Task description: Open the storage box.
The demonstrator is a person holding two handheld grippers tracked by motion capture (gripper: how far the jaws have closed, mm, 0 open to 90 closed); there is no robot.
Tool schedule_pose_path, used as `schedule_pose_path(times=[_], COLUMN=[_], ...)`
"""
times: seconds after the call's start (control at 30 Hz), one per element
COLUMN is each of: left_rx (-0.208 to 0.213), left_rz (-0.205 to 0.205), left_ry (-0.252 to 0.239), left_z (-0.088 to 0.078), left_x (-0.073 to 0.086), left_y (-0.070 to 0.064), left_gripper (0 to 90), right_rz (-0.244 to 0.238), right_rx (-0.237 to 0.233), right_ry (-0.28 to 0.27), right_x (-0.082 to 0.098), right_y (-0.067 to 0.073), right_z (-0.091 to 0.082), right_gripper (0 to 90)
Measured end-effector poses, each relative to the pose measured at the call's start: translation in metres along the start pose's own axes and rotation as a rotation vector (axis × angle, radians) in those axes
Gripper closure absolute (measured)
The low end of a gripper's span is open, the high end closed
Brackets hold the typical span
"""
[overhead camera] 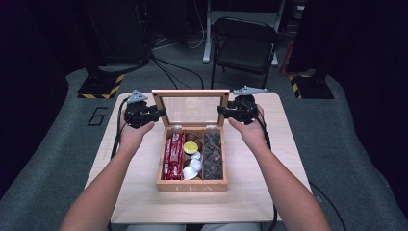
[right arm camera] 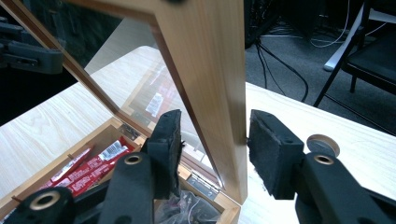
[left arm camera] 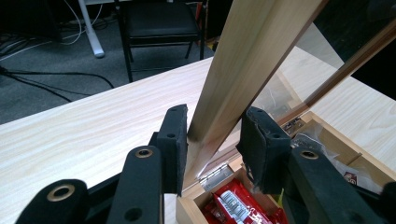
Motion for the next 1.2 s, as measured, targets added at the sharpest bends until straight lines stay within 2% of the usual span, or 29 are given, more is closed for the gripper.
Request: schedule_pose_path(times=[0.37, 0.7, 0.97, 1.07, 1.2], left_rx=[0.004, 0.006, 0.003, 0.013, 0.015], left_rz=[-0.021, -0.029, -0.039, -0.058, -0.057], left_ry=[-0.017, -0.026, -0.029, -0.033, -0.011], left_z=[0.004, 0.006, 0.008, 0.009, 0.01], left_x=[-0.002, -0.002, -0.003, -0.002, 0.0], left_y=[0.004, 0.005, 0.007, 0.009, 0.01], left_gripper=[62.3, 62.4, 62.8, 63.0, 62.9], right_rz=[-0.005, 0.011, 0.016, 0.01, 0.018], right_rx=[0.014, 0.029, 0.027, 0.024, 0.028], right_ry=[0.049, 0.068, 0.06, 0.062, 0.066], right_x=[0.017, 0.026, 0.028, 0.028, 0.027], right_y=[-0.006, -0.014, -0.017, -0.018, -0.018], right_z=[0.023, 0.038, 0.043, 0.044, 0.045], right_gripper=[53.9, 56.1, 58.8, 61.8, 63.2])
Point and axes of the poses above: each handheld gripper's, and its own axes: z roughly forward along the jaws, x roughly out of its underside, y roughly to its left, the point moved 3 cm from there along z, roughly forward along the jaws, and after that the axes turned 7 degrees about y, right-handed, at the moved point
